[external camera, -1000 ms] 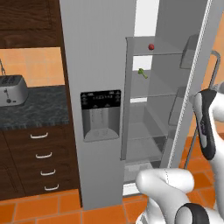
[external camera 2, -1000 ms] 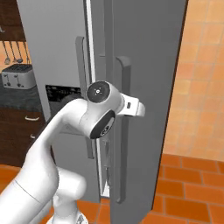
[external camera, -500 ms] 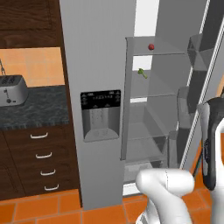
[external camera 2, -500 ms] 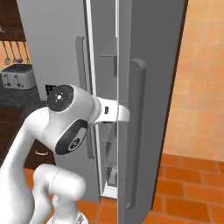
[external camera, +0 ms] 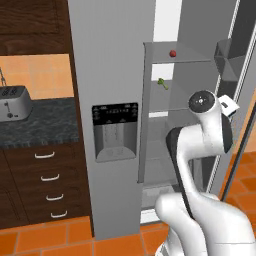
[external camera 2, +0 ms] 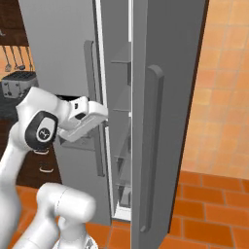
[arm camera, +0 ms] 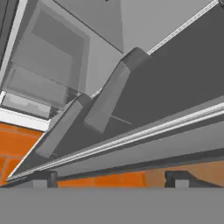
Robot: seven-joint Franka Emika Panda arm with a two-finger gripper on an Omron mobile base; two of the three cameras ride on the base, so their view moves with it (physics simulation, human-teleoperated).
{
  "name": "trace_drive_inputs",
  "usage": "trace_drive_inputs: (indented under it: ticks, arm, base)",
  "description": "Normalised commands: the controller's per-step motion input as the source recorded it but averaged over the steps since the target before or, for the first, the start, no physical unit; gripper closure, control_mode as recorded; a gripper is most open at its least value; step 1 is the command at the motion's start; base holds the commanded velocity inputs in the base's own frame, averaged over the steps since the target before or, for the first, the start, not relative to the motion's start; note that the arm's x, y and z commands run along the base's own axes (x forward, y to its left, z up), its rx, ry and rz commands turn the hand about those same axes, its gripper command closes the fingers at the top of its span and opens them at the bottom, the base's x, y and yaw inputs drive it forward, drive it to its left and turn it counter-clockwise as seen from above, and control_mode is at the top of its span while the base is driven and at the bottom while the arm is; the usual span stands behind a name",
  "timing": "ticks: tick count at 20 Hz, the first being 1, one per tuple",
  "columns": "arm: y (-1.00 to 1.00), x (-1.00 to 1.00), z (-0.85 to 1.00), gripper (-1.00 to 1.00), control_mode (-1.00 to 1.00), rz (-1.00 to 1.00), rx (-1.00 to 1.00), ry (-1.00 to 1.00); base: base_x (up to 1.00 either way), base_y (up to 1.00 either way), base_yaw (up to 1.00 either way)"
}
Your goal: Take the strawberry from the fridge and place it on top of the pancake, located on the dining counter.
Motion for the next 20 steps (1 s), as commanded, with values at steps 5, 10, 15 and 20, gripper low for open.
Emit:
trace_drive_inputs:
  ticks: [5, 10, 15, 20]
  arm:
    - [0.0, 0.81, -0.64, -1.0, -1.0, 0.0, -0.19, 0.05]
    - [-0.3, 0.85, -0.51, -1.0, -1.0, -0.02, -0.03, 0.14]
    - [-0.58, 0.54, -0.46, -1.0, -1.0, -0.12, 0.0, 0.23]
    - [-0.61, 0.06, -0.38, -1.0, -1.0, -0.13, 0.0, 0.11]
  base:
    - [0.0, 0.0, 0.0]
    - [0.0, 0.0, 0.0]
    - [0.0, 0.0, 0.0]
    - [0.0, 0.0, 0.0]
